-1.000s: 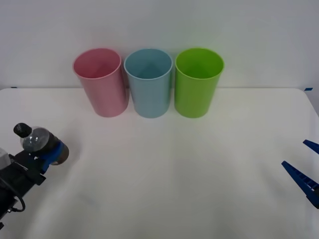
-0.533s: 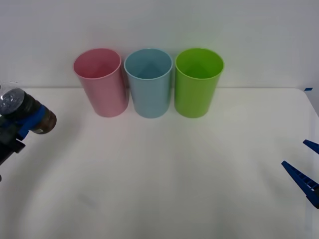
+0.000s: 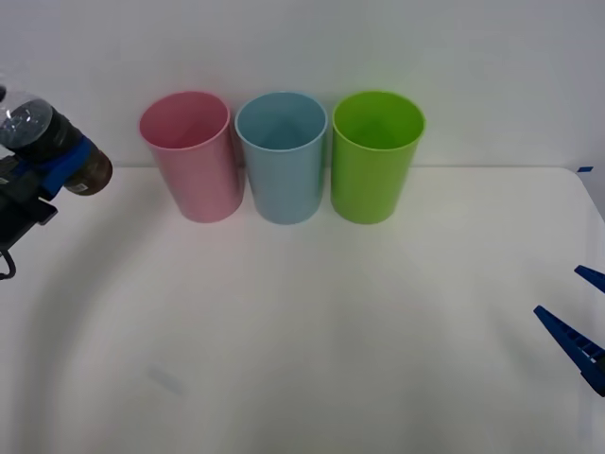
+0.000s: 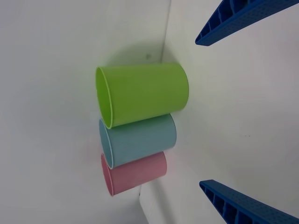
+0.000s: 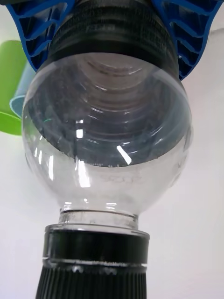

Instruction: Grasp the object on the table and drop it into the matching bin: aluminum can to the light blue bin, PET bottle to the pink bin.

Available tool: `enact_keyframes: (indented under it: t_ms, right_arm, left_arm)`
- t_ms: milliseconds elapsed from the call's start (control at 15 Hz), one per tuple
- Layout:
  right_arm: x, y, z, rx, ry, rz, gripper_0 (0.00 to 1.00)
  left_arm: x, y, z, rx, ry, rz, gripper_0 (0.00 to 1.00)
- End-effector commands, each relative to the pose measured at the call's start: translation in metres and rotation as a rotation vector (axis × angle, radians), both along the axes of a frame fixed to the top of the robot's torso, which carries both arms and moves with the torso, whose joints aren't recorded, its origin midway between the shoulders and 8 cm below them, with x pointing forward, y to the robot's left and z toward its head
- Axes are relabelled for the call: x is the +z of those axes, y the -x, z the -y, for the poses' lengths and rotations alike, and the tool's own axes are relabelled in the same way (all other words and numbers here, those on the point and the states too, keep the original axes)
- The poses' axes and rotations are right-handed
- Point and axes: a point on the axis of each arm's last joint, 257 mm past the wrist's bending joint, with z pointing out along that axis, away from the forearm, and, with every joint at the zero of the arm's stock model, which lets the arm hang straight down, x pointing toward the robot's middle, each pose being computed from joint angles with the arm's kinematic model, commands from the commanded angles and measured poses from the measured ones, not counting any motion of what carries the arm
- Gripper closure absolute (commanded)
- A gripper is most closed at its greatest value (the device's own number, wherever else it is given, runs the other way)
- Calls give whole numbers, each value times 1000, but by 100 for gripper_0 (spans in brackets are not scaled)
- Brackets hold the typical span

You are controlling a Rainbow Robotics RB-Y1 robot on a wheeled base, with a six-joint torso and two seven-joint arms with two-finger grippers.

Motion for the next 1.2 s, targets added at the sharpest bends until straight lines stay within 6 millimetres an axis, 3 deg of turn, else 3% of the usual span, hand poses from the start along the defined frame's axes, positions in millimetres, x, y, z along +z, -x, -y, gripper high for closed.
enact_keyframes:
  t_ms: [67, 267, 800, 1200]
  right_arm:
    - [0, 0, 0, 0, 0, 0, 0]
    - [0, 0, 0, 0, 0, 0, 0]
    - [0, 0, 0, 0, 0, 0, 0]
    - [0, 0, 0, 0, 0, 0, 0]
  left_arm:
    - [13, -21, 16, 5, 4, 3, 100]
    - [25, -42, 36, -10, -1, -2, 100]
    - [42, -128, 69, -4, -78, -22, 100]
    - [46, -169, 102, 15, -136, -39, 100]
